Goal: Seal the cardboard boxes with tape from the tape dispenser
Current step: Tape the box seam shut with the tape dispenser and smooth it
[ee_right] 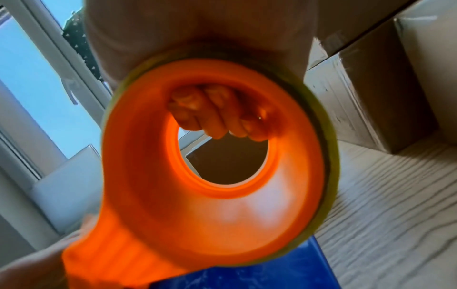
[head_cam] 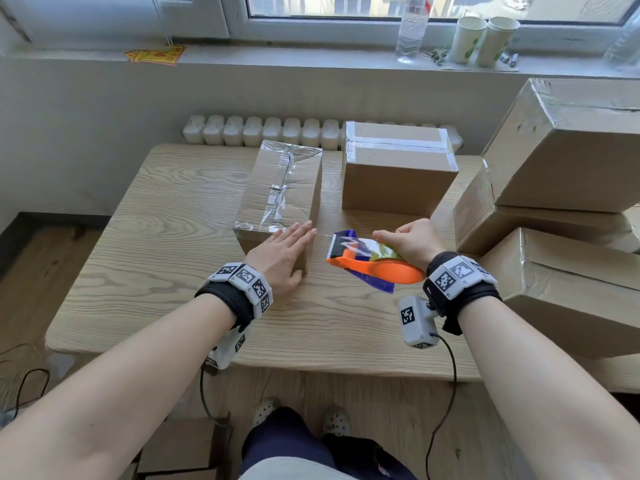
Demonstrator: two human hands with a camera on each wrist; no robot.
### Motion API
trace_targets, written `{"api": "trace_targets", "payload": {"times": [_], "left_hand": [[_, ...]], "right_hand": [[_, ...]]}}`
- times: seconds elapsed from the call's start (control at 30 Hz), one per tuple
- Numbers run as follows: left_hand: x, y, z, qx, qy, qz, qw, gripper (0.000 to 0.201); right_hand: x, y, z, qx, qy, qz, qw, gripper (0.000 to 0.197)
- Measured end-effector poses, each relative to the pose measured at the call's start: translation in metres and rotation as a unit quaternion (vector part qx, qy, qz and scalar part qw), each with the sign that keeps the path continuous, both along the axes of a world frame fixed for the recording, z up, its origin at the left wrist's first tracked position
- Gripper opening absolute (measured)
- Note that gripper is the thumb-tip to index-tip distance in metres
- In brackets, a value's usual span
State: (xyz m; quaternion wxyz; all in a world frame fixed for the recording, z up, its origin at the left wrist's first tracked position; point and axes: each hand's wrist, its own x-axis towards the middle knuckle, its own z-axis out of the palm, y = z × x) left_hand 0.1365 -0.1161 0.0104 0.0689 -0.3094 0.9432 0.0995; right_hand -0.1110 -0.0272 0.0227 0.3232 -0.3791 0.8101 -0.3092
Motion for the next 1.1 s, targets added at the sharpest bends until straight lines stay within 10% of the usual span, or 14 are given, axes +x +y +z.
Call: {"api": "trace_targets", "payload": {"times": [1.1], "left_hand": [[-0.002,0.001,-0.004,0.011,0.007,0.013,1.0,0.076]], "right_hand": [[0.006,-0.008,0.003,-0.194,-0.178,-0.14,0.954,0.064]]}}
